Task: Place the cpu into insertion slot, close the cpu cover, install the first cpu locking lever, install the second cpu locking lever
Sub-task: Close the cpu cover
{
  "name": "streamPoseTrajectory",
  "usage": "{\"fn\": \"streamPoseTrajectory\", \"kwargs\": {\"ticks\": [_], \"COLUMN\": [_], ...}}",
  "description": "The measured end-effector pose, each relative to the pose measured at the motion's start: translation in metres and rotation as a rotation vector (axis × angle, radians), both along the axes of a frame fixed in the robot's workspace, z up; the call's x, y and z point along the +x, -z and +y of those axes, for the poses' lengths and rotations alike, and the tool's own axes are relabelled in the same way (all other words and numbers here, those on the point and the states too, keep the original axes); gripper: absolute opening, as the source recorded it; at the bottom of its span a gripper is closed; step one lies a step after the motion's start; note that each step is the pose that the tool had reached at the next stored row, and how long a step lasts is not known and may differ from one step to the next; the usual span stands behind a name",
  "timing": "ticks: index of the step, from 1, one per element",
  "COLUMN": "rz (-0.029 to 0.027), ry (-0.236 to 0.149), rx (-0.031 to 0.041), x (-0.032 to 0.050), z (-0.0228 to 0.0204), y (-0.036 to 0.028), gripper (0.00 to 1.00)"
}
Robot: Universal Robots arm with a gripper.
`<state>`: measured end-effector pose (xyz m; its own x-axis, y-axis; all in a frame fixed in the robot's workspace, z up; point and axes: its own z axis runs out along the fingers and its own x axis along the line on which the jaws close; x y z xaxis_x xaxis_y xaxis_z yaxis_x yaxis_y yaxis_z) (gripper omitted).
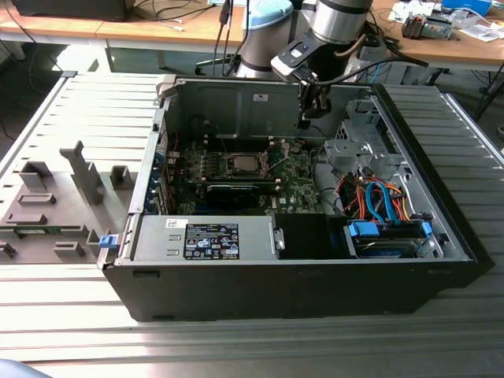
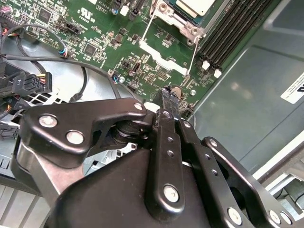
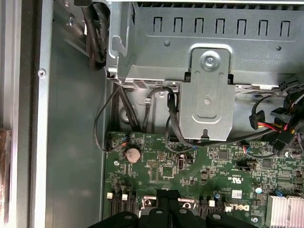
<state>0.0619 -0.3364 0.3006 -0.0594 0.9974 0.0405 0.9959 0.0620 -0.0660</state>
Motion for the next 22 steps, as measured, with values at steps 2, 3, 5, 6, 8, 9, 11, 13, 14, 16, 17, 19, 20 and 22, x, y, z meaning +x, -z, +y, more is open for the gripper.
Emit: {"fn": "streamPoseTrajectory", "kwargs": {"ticks": [2,3,5,6,8,9,11,13,14,16,17,19,20,22], "rz": [0.0,0.0,0.0,0.0,0.0,0.0,0.0,0.0,0.0,0.0,0.0,0.0,0.0,0.0], "ry": [0.0,0.0,-0.001,-0.001,-0.001,-0.001,-0.001,-0.002,-0.002,-0.002,-0.002,-0.002,-0.002,-0.002], "rx": [0.0,0.0,0.0001,0.0001,0.0,0.0001,0.0,0.0,0.0,0.0,0.0001,0.0,0.0,0.0], "x": [0.0,0.0,0.0,0.0,0.0,0.0,0.0,0.0,0.0,0.0,0.0001,0.0001,0.0001,0.0001], "z": [0.0,0.0,0.0,0.0,0.0,0.0,0.0,0.0,0.0,0.0,0.0,0.0,0.0,0.0], "y": [0.0011,0.0015,0.0027,0.0031,0.004,0.0049,0.0057,0.0066,0.0069,0.0077,0.0083,0.0091,0.0094,0.0102], "gripper": [0.11,0.11,0.11,0.11,0.11,0.11,0.11,0.11,0.11,0.11,0.11,0.11,0.11,0.11]}}
